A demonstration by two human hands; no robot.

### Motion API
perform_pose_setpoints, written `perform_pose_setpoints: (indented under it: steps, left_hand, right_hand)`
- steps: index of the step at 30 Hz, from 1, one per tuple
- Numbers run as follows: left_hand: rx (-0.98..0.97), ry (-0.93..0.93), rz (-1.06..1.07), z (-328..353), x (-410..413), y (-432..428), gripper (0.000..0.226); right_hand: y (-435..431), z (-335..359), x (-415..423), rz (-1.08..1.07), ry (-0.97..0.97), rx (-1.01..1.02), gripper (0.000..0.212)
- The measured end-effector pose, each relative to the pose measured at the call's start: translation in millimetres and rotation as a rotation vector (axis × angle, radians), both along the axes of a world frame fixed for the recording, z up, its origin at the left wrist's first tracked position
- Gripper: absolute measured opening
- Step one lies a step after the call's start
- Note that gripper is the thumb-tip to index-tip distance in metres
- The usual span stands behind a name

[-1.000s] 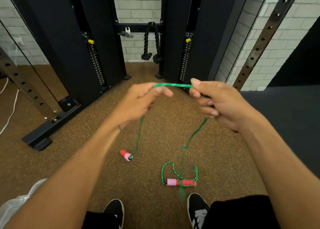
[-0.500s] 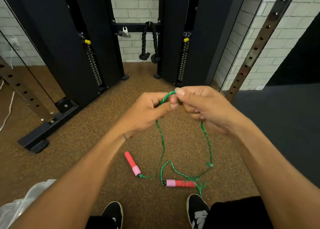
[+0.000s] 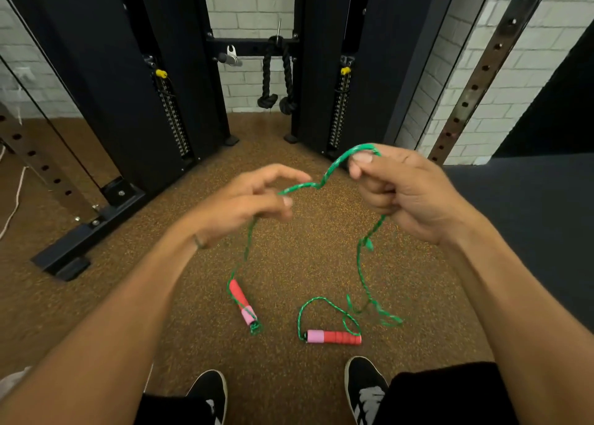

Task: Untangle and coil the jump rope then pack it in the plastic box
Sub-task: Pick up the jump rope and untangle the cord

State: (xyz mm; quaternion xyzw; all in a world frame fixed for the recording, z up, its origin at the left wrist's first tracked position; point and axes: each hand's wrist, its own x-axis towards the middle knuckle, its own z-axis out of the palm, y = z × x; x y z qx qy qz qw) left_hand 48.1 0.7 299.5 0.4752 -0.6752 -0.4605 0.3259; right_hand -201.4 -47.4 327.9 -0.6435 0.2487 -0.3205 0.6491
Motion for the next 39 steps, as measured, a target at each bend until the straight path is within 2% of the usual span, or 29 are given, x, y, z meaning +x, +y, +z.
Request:
perform_pose_setpoints:
  steps: [2,4,5,7,9,11,15,16,17,18,19,20,21,22,23,24,26,28,31,33,35,36,37,38,39]
  left_hand:
    - [0.024,0.083,-0.121,-0.7,-18.0,2.5,0.041]
    - [-0.009,0.180,-0.109,-0.3,-37.4,4.0,0.019]
    - [-0.033,0.241,-0.052,1.0,-42.3,2.1,0.013]
    - [-0.056,0.302,0.121,3.7,-34.5,-6.1,0.034]
    - [-0.050,0.291,0.293,5.4,-13.5,-15.1,0.039]
    - [-0.071,0.066,0.471,-6.6,9.6,-23.5,0.039]
    - [-0.045,-0.518,0.758,-32.8,20.8,-29.0,0.038]
    - [-0.020,-0.660,0.759,-33.2,18.7,-29.4,0.031]
    - [0.006,-0.719,0.698,-31.3,15.7,-28.4,0.022]
    - [0.011,-0.672,0.593,-28.6,12.4,-27.7,0.027]
    - [-0.009,-0.485,0.454,-25.7,8.4,-26.9,0.041]
    - [-0.032,-0.200,0.321,-20.0,0.3,-23.9,0.052]
    - [-0.034,0.072,0.219,-13.7,-10.0,-19.8,0.055]
    - [-0.027,0.260,0.131,-8.5,-20.4,-17.1,0.051]
    - [-0.043,0.319,0.088,-3.6,-30.6,-14.6,0.044]
    - [-0.086,0.280,0.080,1.3,-40.8,-12.5,0.039]
    - [-0.218,0.133,0.133,5.7,-46.4,-12.2,0.047]
    - [-0.272,0.040,0.319,6.2,-30.5,-18.1,0.048]
    - [-0.267,-0.068,0.740,4.5,14.2,-27.7,0.046]
    - [-0.189,-0.272,0.863,-6.8,33.0,-28.7,0.047]
    - [0.026,-0.501,0.781,-24.5,37.2,-32.3,0.041]
    - [0.096,-0.553,0.679,-30.7,33.9,-32.2,0.032]
    - [0.098,-0.521,0.566,-32.4,27.3,-30.7,0.024]
    - [0.052,-0.389,0.461,-27.8,19.0,-27.5,0.029]
    - [0.003,-0.161,0.379,-17.5,9.0,-23.3,0.039]
  right_hand:
    - [3.7,-2.0,11.7,0.014,0.049,0.001,0.024]
    - [5.1,-3.1,18.5,0.022,0.041,0.031,0.026]
    - [5.1,-2.3,18.5,0.022,0.010,0.066,0.027]
    - [2.6,2.2,11.7,0.022,-0.098,0.155,0.028]
    - [-1.7,8.0,0.9,0.026,-0.235,0.233,0.034]
    - [-2.9,10.3,-6.4,0.006,-0.278,0.255,0.039]
    - [4.8,5.3,2.1,0.015,-0.189,0.232,0.034]
    - [6.8,4.4,5.9,0.038,-0.200,0.246,0.034]
    - [8.1,4.0,9.4,0.057,-0.201,0.251,0.033]
    - [8.8,3.9,12.4,0.064,-0.172,0.237,0.033]
    - [8.7,3.0,15.0,0.059,-0.115,0.205,0.033]
    - [8.8,1.9,17.6,0.052,-0.045,0.159,0.033]
    - [8.6,-0.1,20.7,0.046,0.018,0.109,0.034]
    - [8.7,-2.3,23.8,0.037,0.061,0.063,0.034]
    - [9.2,-4.2,26.6,0.019,0.088,0.029,0.034]
    - [8.9,-5.2,27.7,-0.007,0.109,0.011,0.034]
    - [6.2,-2.7,24.1,-0.053,0.163,-0.001,0.034]
    - [0.2,3.6,9.7,-0.095,0.187,0.027,0.035]
    - [-8.4,14.5,-18.0,-0.198,0.018,0.118,0.040]
    - [-7.8,16.0,-21.9,-0.182,-0.117,0.136,0.040]
    - [-2.5,13.9,-10.9,-0.100,-0.192,0.145,0.040]
    - [-0.1,12.1,-3.6,-0.059,-0.201,0.145,0.039]
    - [2.1,10.7,3.8,-0.030,-0.184,0.132,0.038]
    - [3.5,9.6,10.6,-0.014,-0.141,0.107,0.037]
    - [4.9,8.7,16.4,-0.006,-0.086,0.076,0.036]
